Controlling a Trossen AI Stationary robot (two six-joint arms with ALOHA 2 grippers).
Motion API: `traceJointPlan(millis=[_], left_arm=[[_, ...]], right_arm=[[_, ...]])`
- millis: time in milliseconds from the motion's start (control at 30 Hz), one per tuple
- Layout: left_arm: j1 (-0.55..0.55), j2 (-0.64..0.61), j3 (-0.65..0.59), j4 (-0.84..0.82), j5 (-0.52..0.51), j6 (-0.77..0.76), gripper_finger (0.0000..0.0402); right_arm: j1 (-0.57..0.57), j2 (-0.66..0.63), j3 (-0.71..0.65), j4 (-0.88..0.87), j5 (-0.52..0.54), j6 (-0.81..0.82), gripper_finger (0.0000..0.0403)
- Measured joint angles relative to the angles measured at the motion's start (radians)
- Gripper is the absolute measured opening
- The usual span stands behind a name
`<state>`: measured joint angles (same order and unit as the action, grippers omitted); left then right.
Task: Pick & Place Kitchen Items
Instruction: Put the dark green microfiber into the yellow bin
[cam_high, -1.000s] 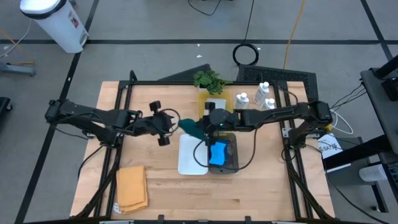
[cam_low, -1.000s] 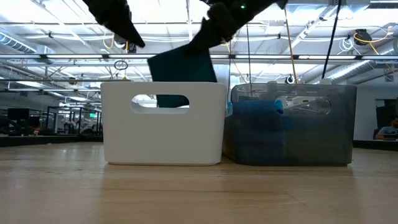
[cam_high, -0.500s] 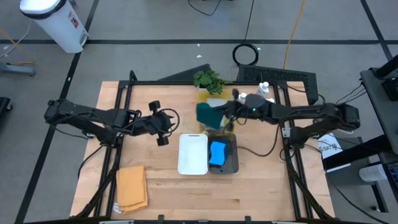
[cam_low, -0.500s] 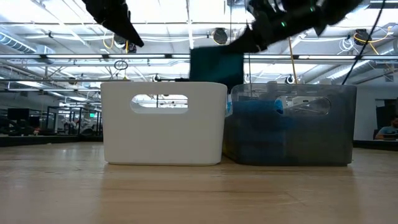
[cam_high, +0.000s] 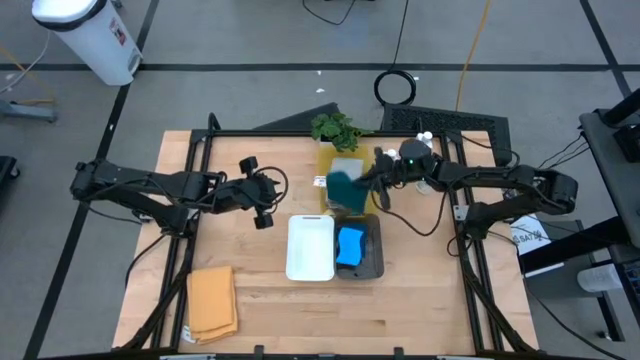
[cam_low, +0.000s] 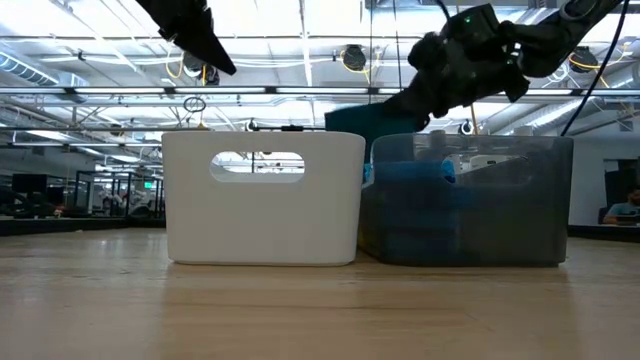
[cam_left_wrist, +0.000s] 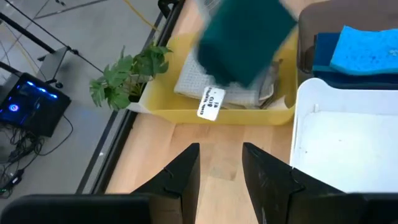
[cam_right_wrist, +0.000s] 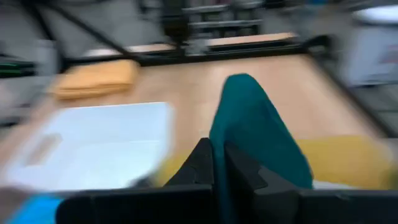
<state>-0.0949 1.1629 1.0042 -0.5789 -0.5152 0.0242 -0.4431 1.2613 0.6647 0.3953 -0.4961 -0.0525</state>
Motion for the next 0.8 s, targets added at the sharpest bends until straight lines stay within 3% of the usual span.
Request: traceJointPlan(millis=[100, 267, 667, 800], left_arm=[[0.011, 0.000, 0.000, 0.000, 0.001, 0.000, 0.0124], [0.016, 0.000, 0.000, 0.000, 0.002, -0.001, 0.0124], [0.016, 0.002, 0.000, 0.007, 0.007, 0.001, 0.0124], [0.016, 0.002, 0.000, 0.007, 0.019, 0.004, 0.0124]], right_arm=[[0.004, -0.001, 0.005, -0.003, -0.088, 0.033, 0.0000], [0.007, 0.000, 0.005, -0.035, 0.000, -0.009, 0.0000], [-0.010, 0.135, 0.030, -0.004, 0.007, -0.051, 0.0000], [-0.016, 0.153, 0.032, -0.005, 0.148, -0.112, 0.0000]])
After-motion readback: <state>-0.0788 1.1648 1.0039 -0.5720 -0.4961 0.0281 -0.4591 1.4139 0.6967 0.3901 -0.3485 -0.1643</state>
